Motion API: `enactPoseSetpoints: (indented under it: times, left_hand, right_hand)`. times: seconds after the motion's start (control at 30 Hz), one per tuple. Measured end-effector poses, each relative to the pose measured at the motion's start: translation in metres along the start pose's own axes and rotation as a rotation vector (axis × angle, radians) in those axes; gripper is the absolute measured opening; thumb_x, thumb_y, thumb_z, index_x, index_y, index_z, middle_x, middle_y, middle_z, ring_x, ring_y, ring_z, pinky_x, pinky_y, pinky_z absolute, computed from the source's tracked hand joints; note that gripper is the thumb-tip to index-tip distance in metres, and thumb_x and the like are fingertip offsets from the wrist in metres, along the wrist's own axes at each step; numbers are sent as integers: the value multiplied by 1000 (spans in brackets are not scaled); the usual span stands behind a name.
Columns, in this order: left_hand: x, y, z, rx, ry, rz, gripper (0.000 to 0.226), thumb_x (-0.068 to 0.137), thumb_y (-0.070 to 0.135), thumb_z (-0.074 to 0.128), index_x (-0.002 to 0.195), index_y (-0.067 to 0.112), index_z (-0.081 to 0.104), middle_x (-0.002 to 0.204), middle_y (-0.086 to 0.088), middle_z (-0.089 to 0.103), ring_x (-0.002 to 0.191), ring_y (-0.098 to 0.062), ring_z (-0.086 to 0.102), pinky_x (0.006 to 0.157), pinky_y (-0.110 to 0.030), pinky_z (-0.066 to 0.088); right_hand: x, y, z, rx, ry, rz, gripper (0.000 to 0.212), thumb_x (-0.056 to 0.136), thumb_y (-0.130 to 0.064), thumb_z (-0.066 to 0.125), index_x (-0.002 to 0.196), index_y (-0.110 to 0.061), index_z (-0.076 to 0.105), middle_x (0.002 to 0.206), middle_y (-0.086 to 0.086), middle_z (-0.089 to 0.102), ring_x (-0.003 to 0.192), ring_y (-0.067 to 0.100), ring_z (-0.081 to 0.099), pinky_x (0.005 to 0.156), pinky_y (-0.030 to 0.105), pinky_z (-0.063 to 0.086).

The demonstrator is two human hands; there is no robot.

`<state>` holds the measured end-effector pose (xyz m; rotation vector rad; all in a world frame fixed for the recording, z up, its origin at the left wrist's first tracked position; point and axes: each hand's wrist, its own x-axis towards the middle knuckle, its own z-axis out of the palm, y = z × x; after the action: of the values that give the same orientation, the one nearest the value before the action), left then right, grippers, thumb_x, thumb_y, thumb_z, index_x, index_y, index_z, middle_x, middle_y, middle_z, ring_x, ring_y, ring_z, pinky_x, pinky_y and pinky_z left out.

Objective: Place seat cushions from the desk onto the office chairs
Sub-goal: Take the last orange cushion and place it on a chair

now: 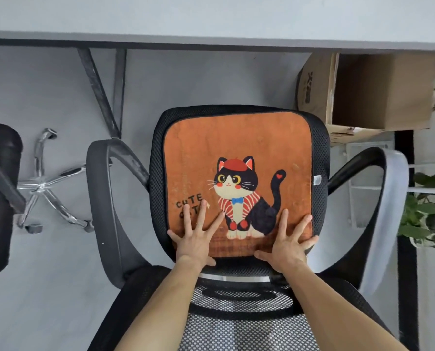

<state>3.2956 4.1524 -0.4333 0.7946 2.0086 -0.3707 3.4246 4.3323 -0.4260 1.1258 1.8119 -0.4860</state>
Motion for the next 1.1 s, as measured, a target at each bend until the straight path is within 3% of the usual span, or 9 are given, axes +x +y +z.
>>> enactPoseSetpoints:
  times: [0.13,0.23,0.3,0.37,0.43,0.53,0.63,0.77,1.1]
  left_hand:
    - [-4,-10,-12,-274,-11,62,119,74,47,81,148,59,-12,150,17,-46,140,-31,-41,102,-82,12]
    - [-9,-22,-21,-541,270,-104,87,86,36,72,153,47,19,164,15,-9,152,-23,0,113,-66,27]
    - [-11,-27,-24,-673,447,-353,76,92,30,64,155,31,22,164,1,12,147,-27,21,110,-52,38]
    - [-10,-33,-29,-826,425,-570,69,96,28,60,154,15,24,157,-11,25,140,-32,31,102,-50,43]
    - [-8,-36,-30,-865,395,-654,51,98,25,56,142,6,38,146,-17,35,132,-36,39,95,-49,46]
    - [0,-41,-29,-856,497,-621,17,98,14,51,113,7,51,135,-18,39,117,-37,48,85,-45,46]
    - [8,-45,-35,-910,561,-581,6,95,5,51,99,10,51,135,-16,39,106,-37,53,82,-39,44]
    - [9,-49,-37,-949,597,-608,6,100,13,49,98,19,48,136,-12,40,101,-36,56,74,-35,37]
    - [11,-63,-42,-886,568,-663,6,101,33,51,96,34,51,130,-2,46,104,-33,56,68,-41,40]
  right_hand:
    - [-4,6,-8,1,15,-16,136,67,-85,62,145,-35,-39,147,18,-50,141,63,0,105,64,39]
    - [-5,7,-13,144,115,12,104,77,-87,41,153,-40,-12,159,7,-31,141,56,13,106,68,30]
    - [-4,6,-17,359,243,76,84,89,-66,47,153,-29,6,162,8,-6,137,53,25,106,64,33]
    - [1,7,-22,574,342,186,72,96,-42,50,151,-14,13,157,16,12,131,50,32,104,59,35]
    - [6,12,-26,650,358,268,59,101,-29,46,146,0,22,151,22,24,127,51,35,102,55,36]
    - [14,23,-34,643,363,352,46,102,-20,44,138,7,31,143,27,31,123,54,40,100,52,38]
    - [19,30,-37,658,355,380,40,98,-12,47,132,6,37,139,27,35,120,54,45,99,51,41]
    - [14,28,-35,682,343,393,41,96,-11,50,131,6,39,138,26,36,121,53,45,100,49,41]
    - [13,27,-35,747,331,389,21,100,-17,45,117,-4,47,132,23,36,118,50,46,93,47,43]
